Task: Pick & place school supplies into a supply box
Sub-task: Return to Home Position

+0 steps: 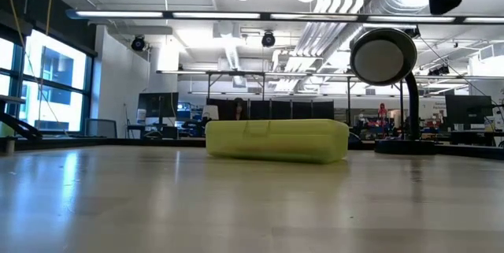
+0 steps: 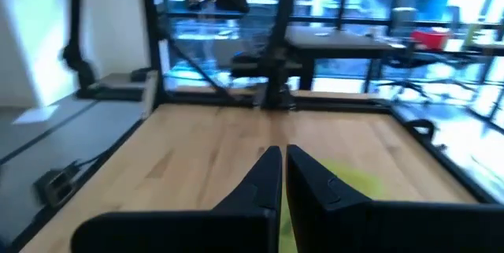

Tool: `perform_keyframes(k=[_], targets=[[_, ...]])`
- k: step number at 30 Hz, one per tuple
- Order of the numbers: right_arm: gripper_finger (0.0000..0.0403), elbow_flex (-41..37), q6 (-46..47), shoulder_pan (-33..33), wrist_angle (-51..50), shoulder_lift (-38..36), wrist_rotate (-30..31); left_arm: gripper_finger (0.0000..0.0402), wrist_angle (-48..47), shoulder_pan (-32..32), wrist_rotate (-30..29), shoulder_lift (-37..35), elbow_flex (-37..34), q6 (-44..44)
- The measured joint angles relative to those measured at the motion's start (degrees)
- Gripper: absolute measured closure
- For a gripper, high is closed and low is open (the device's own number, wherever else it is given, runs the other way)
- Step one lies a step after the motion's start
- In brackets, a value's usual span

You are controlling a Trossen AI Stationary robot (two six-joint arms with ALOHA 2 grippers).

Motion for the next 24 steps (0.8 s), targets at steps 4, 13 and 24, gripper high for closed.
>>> perform_keyframes(k=[4, 13, 24], targets=[[0.0403, -3.8, -1.3, 0.5, 0.3, -3.3, -4.0, 0.0358, 17.7, -0.1, 2.5, 0.4, 0.0, 8.7], [0.0403, -7.3, -4.1, 0.4, 11.2, -5.8, -5.2, 0.0358, 57.0, 12.6, 44.8, 5.5, 0.2, 69.0], [0.0403, -4.6, -4.8, 0.4, 7.9, -5.6, -5.7, 0.0357, 36.6, 27.2, 43.6, -15.5, -3.2, 62.1]])
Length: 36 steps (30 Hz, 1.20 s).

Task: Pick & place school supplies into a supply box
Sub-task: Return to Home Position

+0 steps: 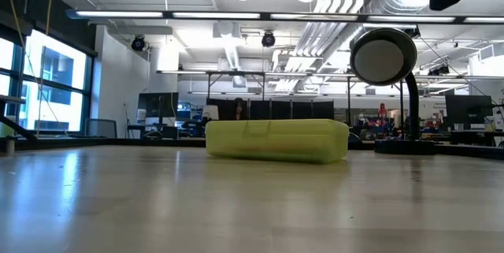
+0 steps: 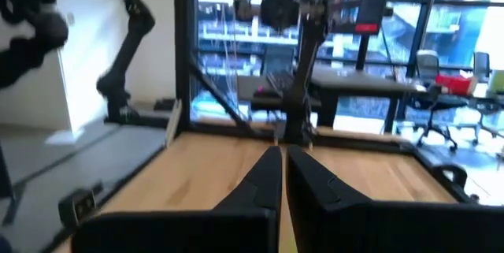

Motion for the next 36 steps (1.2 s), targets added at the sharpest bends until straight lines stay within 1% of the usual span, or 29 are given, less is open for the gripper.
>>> perform_keyframes(k=[3, 8, 11, 12, 14, 16, 17, 21, 24, 27, 29, 31, 33, 36], targets=[[0.0403, -1.5, -0.2, 0.0, -0.3, 0.0, 0.2, 0.0357, 6.1, -0.5, 2.1, -9.0, -8.2, 2.6], [0.0403, -3.1, 0.9, -0.1, 0.5, 0.0, 0.2, 0.0357, 19.1, -0.5, 2.6, -26.7, -28.7, 2.8], [0.0403, -3.4, -0.2, -0.1, 2.2, 0.0, -0.1, 0.0357, 30.2, -0.5, 1.7, -36.5, -40.6, 2.8], [0.0403, -3.4, -1.0, -0.1, 2.7, 0.0, -0.1, 0.0357, 34.2, -0.5, 2.3, -39.3, -44.1, 3.1], [0.0403, -3.4, -2.4, -0.1, 3.5, 0.0, -0.1, 0.0357, 38.6, -0.5, 6.0, -44.0, -50.5, 4.8], [0.0403, -3.4, -3.3, -0.1, 4.7, 0.0, 0.1, 0.0357, 39.6, -0.5, 9.0, -47.9, -56.0, 7.2], [0.0403, -3.4, -3.9, -0.1, 5.1, 0.0, 0.5, 0.0357, 39.7, -0.5, 9.0, -49.6, -58.4, 8.0], [0.0403, -3.4, -4.1, -0.1, 5.2, 0.0, 3.3, 0.0357, 41.4, -0.5, 4.9, -55.4, -65.0, 8.2], [0.0403, -3.4, -4.1, -0.1, 4.7, 0.0, 5.6, 0.0357, 43.0, -0.5, 5.1, -58.4, -68.4, 8.3], [0.0403, -3.4, -4.1, -0.1, 3.6, 0.0, 6.0, 0.0357, 45.4, -0.5, 5.8, -58.2, -71.3, 7.7], [0.0403, -3.4, -4.1, -0.1, 2.9, 0.0, 6.0, 0.0357, 48.8, -0.5, 6.2, -57.6, -72.8, 7.1], [0.0402, -3.4, -4.1, -0.2, 2.8, 0.0, 6.0, 0.0357, 51.3, -0.5, 7.6, -56.3, -73.0, 7.4], [0.0402, -3.4, -3.8, -0.1, 2.9, 0.0, 6.2, 0.0357, 50.7, -0.5, 7.8, -56.2, -73.0, 7.5], [0.0402, -3.4, 0.0, -0.1, 2.4, 0.0, 7.6, 0.0357, 50.4, -0.5, 4.8, -56.1, -73.1, 7.2]])
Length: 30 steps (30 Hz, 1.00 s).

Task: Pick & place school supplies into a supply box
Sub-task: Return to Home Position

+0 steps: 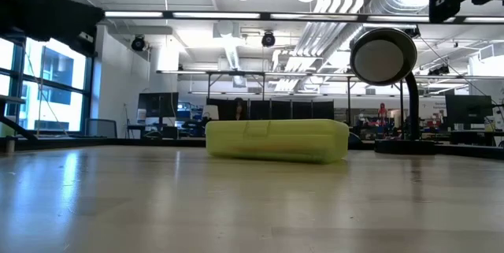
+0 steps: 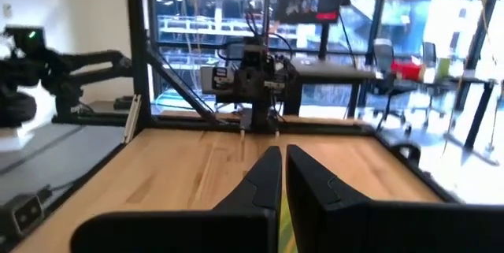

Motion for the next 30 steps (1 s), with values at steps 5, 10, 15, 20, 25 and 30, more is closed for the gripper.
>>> perform_keyframes(k=[5, 10, 15, 20, 25, 30], targets=[[0.0402, 0.0, 5.4, 0.0, -4.2, 0.1, -1.5, 0.0357, -0.8, 0.0, -1.6, 0.2, -0.1, 0.0], [0.0402, 0.0, 0.8, 0.0, -4.3, 0.1, -11.2, 0.0357, -0.8, 0.0, -1.4, 0.4, -0.1, 0.0], [0.0402, 0.0, -1.4, 0.0, -2.7, 0.0, -15.2, 0.0357, -0.8, 0.0, -1.4, 0.4, -0.1, 0.0], [0.0402, -6.2, -2.5, 0.0, 9.1, -0.1, -17.4, 0.0357, -0.9, 0.0, -1.3, 0.4, -0.2, 0.0], [0.0402, -13.6, -3.8, -0.1, 19.5, -0.1, -14.0, 0.0357, -0.8, 0.0, -1.3, 0.4, -0.2, 0.0], [0.0402, -15.4, -3.2, -0.1, 21.5, 0.1, -10.8, 0.0357, -0.9, 0.0, -1.3, 0.4, -0.2, 0.0]])
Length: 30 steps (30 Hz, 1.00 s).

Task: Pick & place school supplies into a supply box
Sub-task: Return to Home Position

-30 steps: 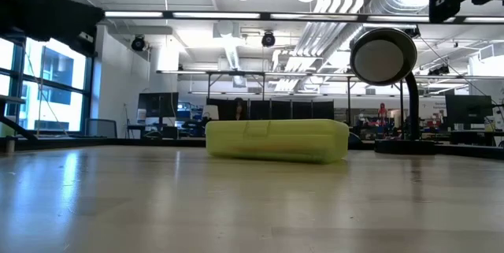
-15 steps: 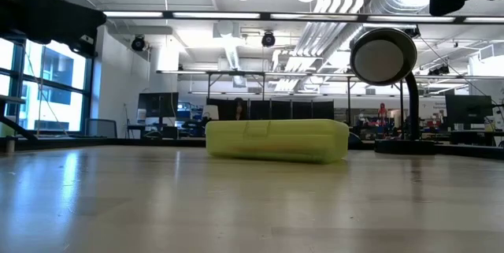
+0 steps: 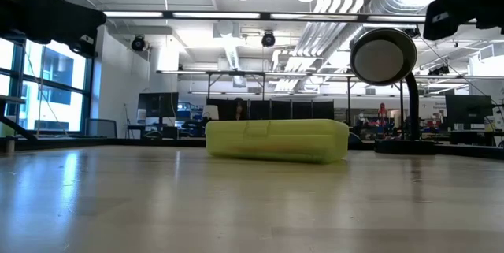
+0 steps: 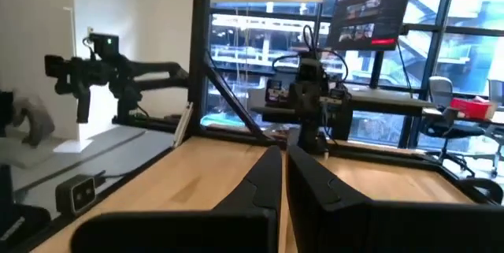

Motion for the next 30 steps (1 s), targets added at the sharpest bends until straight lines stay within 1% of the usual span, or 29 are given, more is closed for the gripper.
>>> perform_keyframes(k=[3, 8, 11, 16, 20, 22, 30], targets=[[0.0403, 0.0, 0.1, 0.0, -0.8, -0.1, 0.2, 0.0357, 0.0, 0.0, 0.0, 0.0, 0.0, 0.0], [0.0403, 0.0, 5.6, 0.0, -5.2, 0.0, 2.4, 0.0357, 0.0, 0.0, 0.0, 0.0, 0.0, 0.0], [0.0403, 0.0, 5.7, 0.0, -6.6, 0.0, 2.9, 0.0357, 0.0, 0.0, 0.0, 0.0, 0.0, 0.0], [0.0403, 0.0, 3.7, 0.0, -6.8, 0.0, 2.8, 0.0357, 0.0, 0.0, 0.0, 0.0, 0.0, 0.0], [0.0403, 0.0, -3.2, 0.0, -6.8, 0.0, 2.9, 0.0357, 0.0, 0.0, 0.0, 0.0, 0.0, 0.0], [0.0402, 0.0, -5.2, 0.0, -6.8, 0.0, 2.9, 0.0357, 0.0, 0.0, 0.0, 0.0, 0.0, 0.0], [0.0402, 0.0, -4.5, 0.0, -6.8, 0.0, 2.9, 0.0357, 0.0, 0.0, 0.0, 0.0, 0.0, 0.0]])
